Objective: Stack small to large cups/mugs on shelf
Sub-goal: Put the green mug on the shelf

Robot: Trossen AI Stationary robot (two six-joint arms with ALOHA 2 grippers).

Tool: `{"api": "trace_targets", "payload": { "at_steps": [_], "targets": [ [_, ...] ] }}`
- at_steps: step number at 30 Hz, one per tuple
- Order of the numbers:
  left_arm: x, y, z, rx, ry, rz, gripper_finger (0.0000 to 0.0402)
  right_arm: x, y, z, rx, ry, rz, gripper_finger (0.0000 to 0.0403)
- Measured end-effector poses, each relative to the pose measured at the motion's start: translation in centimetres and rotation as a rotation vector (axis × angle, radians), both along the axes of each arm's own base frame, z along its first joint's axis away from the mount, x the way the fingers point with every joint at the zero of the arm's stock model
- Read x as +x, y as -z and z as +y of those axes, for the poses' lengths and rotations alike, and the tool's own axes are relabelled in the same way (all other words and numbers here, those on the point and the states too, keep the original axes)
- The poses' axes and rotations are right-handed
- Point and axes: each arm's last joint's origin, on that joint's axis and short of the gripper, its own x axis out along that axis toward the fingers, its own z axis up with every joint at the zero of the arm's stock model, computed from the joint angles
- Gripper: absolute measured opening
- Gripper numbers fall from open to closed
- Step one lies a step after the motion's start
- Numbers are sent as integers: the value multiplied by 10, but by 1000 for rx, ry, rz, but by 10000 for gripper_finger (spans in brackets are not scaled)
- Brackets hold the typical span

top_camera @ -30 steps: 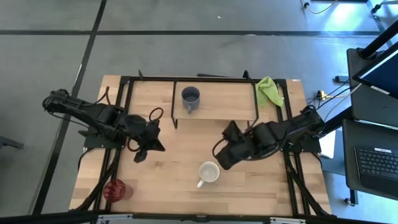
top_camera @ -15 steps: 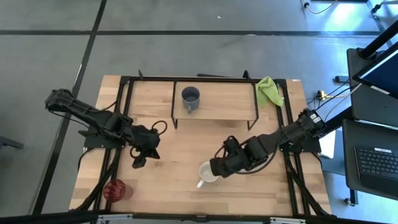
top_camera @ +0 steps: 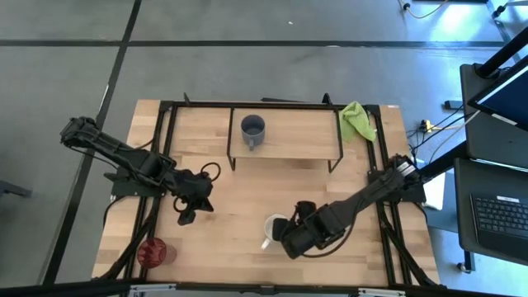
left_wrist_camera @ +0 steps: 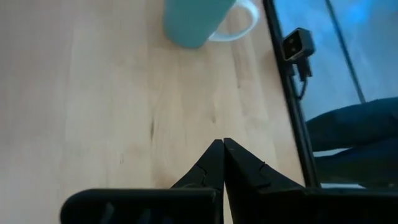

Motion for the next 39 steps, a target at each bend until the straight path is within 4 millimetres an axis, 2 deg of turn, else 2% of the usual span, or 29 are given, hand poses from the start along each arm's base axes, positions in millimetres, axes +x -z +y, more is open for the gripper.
{"api": "trace_targets", "payload": {
  "at_steps": [4,13,31,39],
  "targets": [
    [-2,3,1,-4,-45,43,1,11,9,0,39,6,2,132],
    [-7,6,0,47,-71,81,1,11,14,1,34,13,24,132],
    [-9,8,1,72,-60,101,1,32,50,7,1,28,32,132],
    [-9,8,1,73,-60,103,1,37,53,-2,-19,38,35,132]
  ]
}}
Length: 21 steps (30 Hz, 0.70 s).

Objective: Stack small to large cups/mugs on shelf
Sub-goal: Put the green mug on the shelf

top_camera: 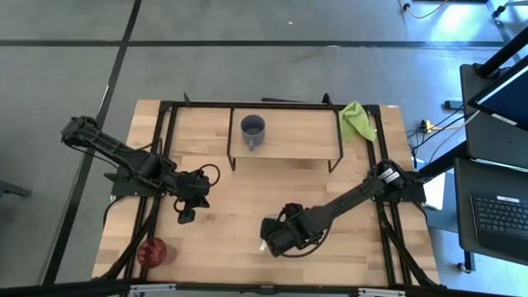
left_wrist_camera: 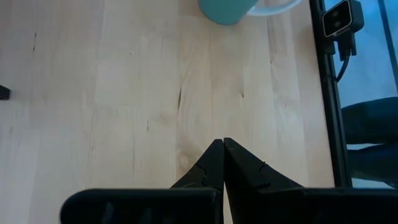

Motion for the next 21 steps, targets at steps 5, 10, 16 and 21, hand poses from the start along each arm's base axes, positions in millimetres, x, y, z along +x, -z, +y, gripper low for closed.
{"api": "trace_targets", "payload": {
  "at_steps": [5,10,16,21],
  "targets": [
    [0,0,0,2,0,3,1,0,0,-1,0,-1,1,132],
    [0,0,0,4,3,2,1,-1,0,-1,1,-1,15,129],
    [0,0,0,10,10,0,1,-3,0,-2,2,-6,33,90],
    [0,0,0,10,10,0,1,-4,0,-2,-3,-23,48,40]
  ]
}}
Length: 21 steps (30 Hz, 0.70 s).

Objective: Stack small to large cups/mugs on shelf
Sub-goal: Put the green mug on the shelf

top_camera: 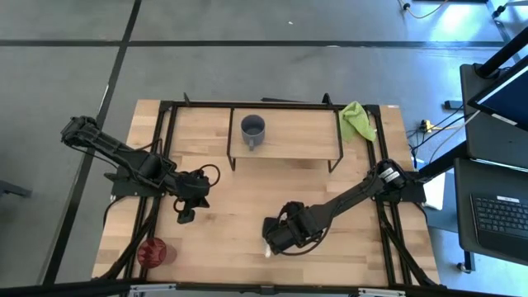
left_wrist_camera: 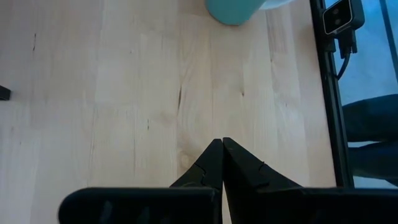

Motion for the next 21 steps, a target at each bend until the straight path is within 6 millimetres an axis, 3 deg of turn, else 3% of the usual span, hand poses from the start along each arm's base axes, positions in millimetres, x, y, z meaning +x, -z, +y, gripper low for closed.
{"api": "trace_targets", "payload": {
  "at_steps": [2,11,21],
  "targets": [
    [0,0,0,3,4,-1,1,0,0,0,-5,-3,-1,26],
    [0,0,0,8,-1,-4,1,-1,0,0,-11,-22,6,39],
    [0,0,0,7,-2,-4,1,-2,0,-1,-23,-47,17,26]
  ]
}}
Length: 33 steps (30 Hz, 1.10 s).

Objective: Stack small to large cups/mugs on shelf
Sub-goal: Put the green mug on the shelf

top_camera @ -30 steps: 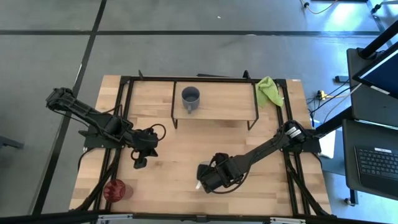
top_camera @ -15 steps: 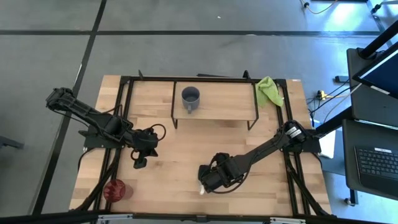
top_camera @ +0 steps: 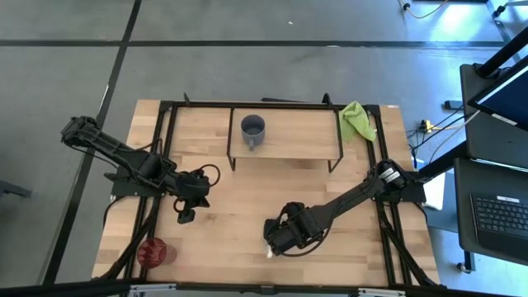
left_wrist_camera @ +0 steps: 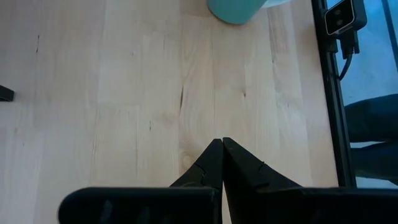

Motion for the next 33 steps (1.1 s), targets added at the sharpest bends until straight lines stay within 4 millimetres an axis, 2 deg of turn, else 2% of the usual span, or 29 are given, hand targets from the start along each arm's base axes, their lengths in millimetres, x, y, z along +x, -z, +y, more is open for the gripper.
{"api": "trace_targets", "payload": {
  "at_steps": [8,11,16,23,29,33],
  "targets": [
    [0,0,0,0,-1,0,1,0,-2,-4,-8,-25,5,28],
    [0,0,0,0,-1,0,1,-1,-10,-10,-18,-37,-5,28],
    [0,0,0,-8,-15,3,1,-9,-40,-24,-74,-40,-19,32],
    [0,0,0,2,-26,-2,1,-21,-92,-52,-147,-101,92,33],
    [0,0,0,-2,-31,-2,1,-15,-127,-78,-245,-152,-53,32],
    [0,0,0,-13,-46,1,1,-8,-136,-99,-280,-197,-67,28]
  ]
}}
